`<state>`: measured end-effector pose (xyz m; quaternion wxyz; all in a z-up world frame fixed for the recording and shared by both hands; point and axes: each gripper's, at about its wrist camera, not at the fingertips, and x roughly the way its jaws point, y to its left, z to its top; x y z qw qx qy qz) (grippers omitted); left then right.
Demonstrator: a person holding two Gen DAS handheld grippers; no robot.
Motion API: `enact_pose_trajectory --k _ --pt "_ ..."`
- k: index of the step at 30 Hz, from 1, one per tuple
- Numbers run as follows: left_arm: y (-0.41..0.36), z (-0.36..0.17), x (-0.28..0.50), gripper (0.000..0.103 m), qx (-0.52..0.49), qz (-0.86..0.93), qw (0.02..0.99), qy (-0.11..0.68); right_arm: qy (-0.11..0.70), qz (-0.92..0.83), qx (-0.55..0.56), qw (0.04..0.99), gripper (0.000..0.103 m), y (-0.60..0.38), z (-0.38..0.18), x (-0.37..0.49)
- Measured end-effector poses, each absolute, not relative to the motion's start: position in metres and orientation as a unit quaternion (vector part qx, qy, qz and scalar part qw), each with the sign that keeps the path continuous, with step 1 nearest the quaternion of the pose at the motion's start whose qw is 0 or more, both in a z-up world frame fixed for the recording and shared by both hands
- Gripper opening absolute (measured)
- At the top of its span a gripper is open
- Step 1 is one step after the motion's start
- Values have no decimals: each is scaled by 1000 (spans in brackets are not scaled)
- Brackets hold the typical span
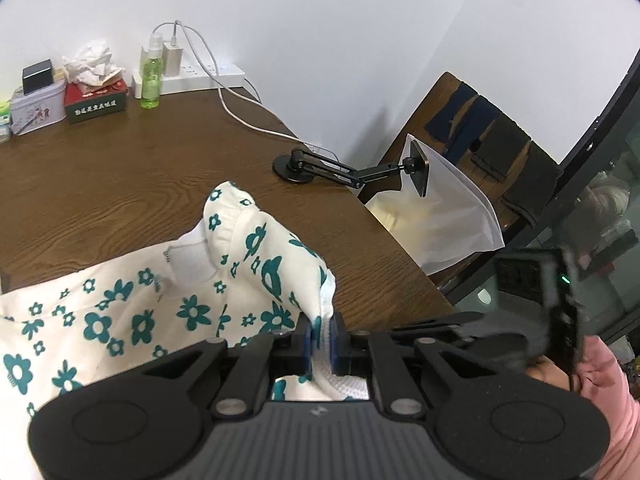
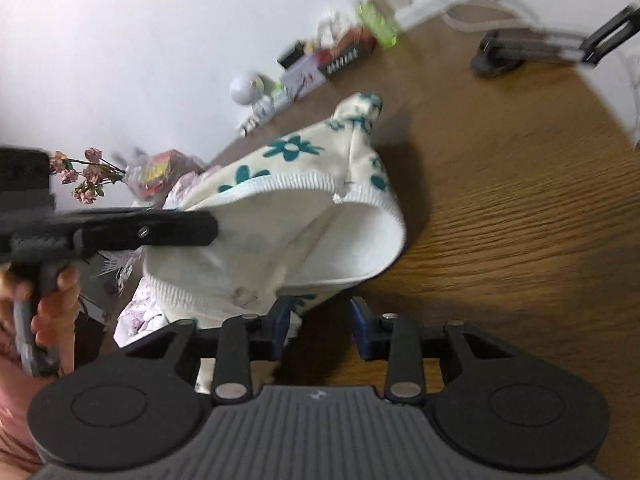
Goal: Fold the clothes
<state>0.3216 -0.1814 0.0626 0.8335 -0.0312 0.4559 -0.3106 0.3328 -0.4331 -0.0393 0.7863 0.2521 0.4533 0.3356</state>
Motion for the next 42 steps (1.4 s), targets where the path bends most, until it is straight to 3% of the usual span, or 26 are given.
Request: enact_pose_trajectory --k 3,7,12,13,21,23,25,26,27,33,35,37,38,42 --pt "-174 64 317 8 -41 -323 831 450 484 317 297 760 45 -428 -48 345" --pt "-167 64 312 8 -53 -333 829 446 504 287 356 732 45 -429 -58 356" --pt "-164 64 315 8 -65 -331 830 444 523 273 312 745 4 -414 -59 358" --pt "-164 64 316 8 -67 -330 831 443 523 272 298 751 0 -414 -56 356" --pt "-165 62 322 8 -79 -337 829 440 462 261 271 803 0 -488 -6 340" --pt "-168 59 322 8 -80 -342 826 440 459 259 292 798 2 -496 -6 342" --pt "-170 59 318 8 -77 -346 825 440 478 261 326 773 13 -483 -20 351" --pt "-169 59 316 8 -75 -348 825 439 491 257 335 762 32 -475 -29 354" --pt "-168 61 314 8 -74 -348 826 438 505 256 342 750 42 -464 -37 357" --pt "-161 68 305 8 -71 -350 828 432 552 249 382 698 41 -414 -57 371" --pt "-160 68 304 8 -72 -352 828 430 566 244 362 699 35 -396 -52 375" --pt "-158 67 305 8 -78 -354 827 430 572 238 321 716 11 -382 -46 376" --pt "-157 66 306 8 -80 -354 826 430 574 236 300 724 4 -379 -45 374" --pt "-151 64 311 8 -91 -349 827 430 552 251 265 750 3 -392 -34 357"
